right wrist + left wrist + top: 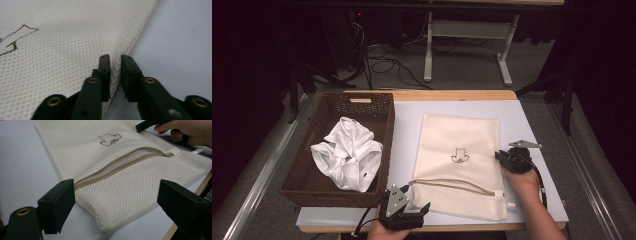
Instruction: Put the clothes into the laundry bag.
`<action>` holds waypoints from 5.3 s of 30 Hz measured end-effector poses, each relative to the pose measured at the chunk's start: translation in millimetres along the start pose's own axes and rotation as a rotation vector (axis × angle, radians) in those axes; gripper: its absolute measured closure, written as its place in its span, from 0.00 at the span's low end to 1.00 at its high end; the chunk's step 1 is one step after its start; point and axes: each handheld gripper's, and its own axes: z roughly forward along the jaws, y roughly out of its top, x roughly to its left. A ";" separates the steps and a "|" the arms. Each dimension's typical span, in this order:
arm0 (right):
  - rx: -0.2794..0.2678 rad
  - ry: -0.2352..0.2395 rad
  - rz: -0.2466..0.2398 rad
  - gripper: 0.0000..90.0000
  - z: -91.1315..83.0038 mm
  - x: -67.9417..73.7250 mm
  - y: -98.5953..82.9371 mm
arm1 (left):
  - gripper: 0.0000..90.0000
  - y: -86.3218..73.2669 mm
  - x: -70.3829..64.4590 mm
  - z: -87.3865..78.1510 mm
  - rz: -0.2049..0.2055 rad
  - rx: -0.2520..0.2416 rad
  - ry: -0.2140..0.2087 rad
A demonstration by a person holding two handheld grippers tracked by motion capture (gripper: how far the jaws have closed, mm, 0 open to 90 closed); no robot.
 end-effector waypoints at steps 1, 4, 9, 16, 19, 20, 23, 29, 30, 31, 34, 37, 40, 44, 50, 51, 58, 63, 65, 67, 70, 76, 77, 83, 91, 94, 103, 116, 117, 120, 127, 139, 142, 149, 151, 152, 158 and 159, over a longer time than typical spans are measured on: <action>-0.003 0.002 0.000 0.95 -0.3 0.2 -0.4 | 0.17 0.1 -0.4 1.1 0.002 0.002 -0.002; -0.008 -0.005 -0.013 0.97 -2.8 0.6 -1.5 | 0.17 0.5 -0.7 3.0 0.006 0.008 -0.005; -0.002 -0.034 -0.034 0.97 -20.2 -3.3 -14.8 | 0.19 2.3 -0.2 9.3 0.004 0.021 -0.018; -0.011 -0.099 0.004 0.97 -47.2 -24.8 -37.5 | 0.34 6.9 0.1 36.3 0.011 0.147 -0.041; -0.020 -0.115 0.025 0.97 -55.2 -33.3 -44.4 | 0.40 7.8 -2.0 43.9 0.037 0.179 -0.043; -0.024 -0.133 0.046 0.97 -64.1 -40.3 -51.5 | 0.42 8.2 -4.6 51.3 0.058 0.211 -0.060; -0.023 -0.141 0.057 0.97 -69.4 -42.9 -55.9 | 0.48 8.4 -8.2 58.3 0.088 0.240 -0.084; -0.021 -0.158 0.054 0.97 -76.4 -43.3 -62.1 | 0.77 9.1 -11.0 68.5 0.114 0.263 -0.073; -0.021 -0.160 0.052 0.97 -77.1 -42.5 -62.7 | 0.89 9.3 -9.4 68.5 0.110 0.262 -0.078; -0.021 -0.161 0.052 0.97 -77.2 -42.3 -62.8 | 0.91 9.3 -8.6 68.7 0.106 0.260 -0.084; -0.021 -0.162 0.050 0.97 -77.3 -42.0 -63.1 | 0.94 10.2 -8.2 69.1 0.118 0.255 -0.054; -0.019 -0.148 0.041 0.97 -77.5 -38.0 -63.7 | 0.95 11.5 4.8 69.2 0.097 0.236 0.017; -0.016 -0.121 0.030 0.97 -77.9 -31.4 -64.2 | 0.95 11.6 14.7 69.6 0.095 0.227 0.094; -0.014 -0.119 0.006 0.92 -77.0 -22.2 -64.0 | 0.89 10.6 17.7 68.5 0.086 0.210 0.125; -0.076 -0.090 -0.009 0.64 -92.0 -13.6 -64.8 | 0.51 18.1 15.9 55.7 0.085 0.089 0.116; -0.092 -0.087 -0.024 0.58 -95.4 -10.5 -65.5 | 0.49 18.1 15.9 55.7 0.085 0.089 0.116; -0.181 -0.042 -0.080 0.17 -116.5 18.5 -73.7 | 0.22 25.5 8.0 46.1 0.097 0.030 0.094; -0.208 -0.026 -0.069 0.00 -123.8 33.5 -78.4 | 0.00 27.1 2.0 51.5 0.137 0.090 0.072; -0.213 -0.020 -0.082 0.00 -124.1 36.1 -79.2 | 0.00 28.1 -0.2 50.4 0.143 0.080 0.073; -0.208 -0.019 -0.083 0.00 -122.9 37.3 -79.7 | 0.00 30.5 -1.4 48.5 0.144 0.069 0.064; -0.203 -0.015 -0.084 0.00 -120.9 36.8 -80.0 | 0.00 33.4 -2.1 45.4 0.140 0.055 0.050; -0.202 -0.013 -0.091 0.00 -118.3 36.5 -80.1 | 0.00 45.1 -5.6 29.5 0.129 -0.018 0.027; -0.202 -0.013 -0.091 0.00 -118.3 36.5 -80.1 | 0.00 47.7 -6.0 26.3 0.131 -0.031 0.025; -0.212 -0.016 -0.107 0.00 -117.8 38.8 -79.7 | 0.00 65.2 -2.3 0.4 0.124 -0.101 0.026; -0.197 -0.019 -0.110 0.00 -116.4 39.2 -79.5 | 0.01 80.6 11.0 -27.5 0.093 -0.149 0.065; -0.195 -0.020 -0.109 0.00 -116.2 39.6 -79.7 | 0.01 84.5 15.7 -35.6 0.083 -0.167 0.076; -0.192 -0.017 -0.111 0.00 -115.1 39.6 -79.8 | 0.02 91.6 49.4 -70.8 0.034 -0.230 0.161; -0.213 -0.053 -0.090 0.00 -112.5 40.4 -78.5 | 0.02 83.7 106.0 -112.7 -0.033 -0.248 0.326; -0.213 -0.053 -0.090 0.00 -112.5 40.4 -78.5 | 0.02 82.4 109.3 -116.0 -0.037 -0.246 0.342; -0.207 -0.067 -0.098 0.00 -111.1 42.0 -77.7 | 0.03 78.4 118.1 -121.5 -0.039 -0.229 0.378; -0.194 -0.064 -0.106 0.00 -108.0 43.3 -76.7 | 0.03 70.2 140.7 -143.5 -0.092 -0.247 0.435; -0.190 -0.055 -0.123 0.00 -106.8 44.6 -76.1 | 0.04 58.6 154.9 -153.7 -0.146 -0.254 0.463; -0.189 -0.055 -0.121 0.00 -106.8 45.0 -76.3 | 0.04 58.1 154.2 -152.0 -0.139 -0.251 0.465; -0.181 -0.052 -0.121 0.00 -103.9 44.9 -76.7 | 0.11 57.4 153.5 -146.5 -0.135 -0.251 0.475; -0.183 -0.047 -0.125 0.00 -103.1 44.6 -76.9 | 0.11 59.9 151.6 -143.9 -0.130 -0.256 0.472; -0.181 -0.048 -0.123 0.00 -103.3 44.5 -77.1 | 0.10 62.7 150.8 -141.8 -0.124 -0.250 0.476; -0.191 -0.047 -0.115 0.00 -104.5 41.9 -76.0 | 0.06 82.3 163.5 -119.1 -0.121 -0.252 0.482; -0.192 -0.045 -0.113 0.00 -104.5 41.5 -75.8 | 0.06 86.7 168.6 -113.8 -0.106 -0.258 0.486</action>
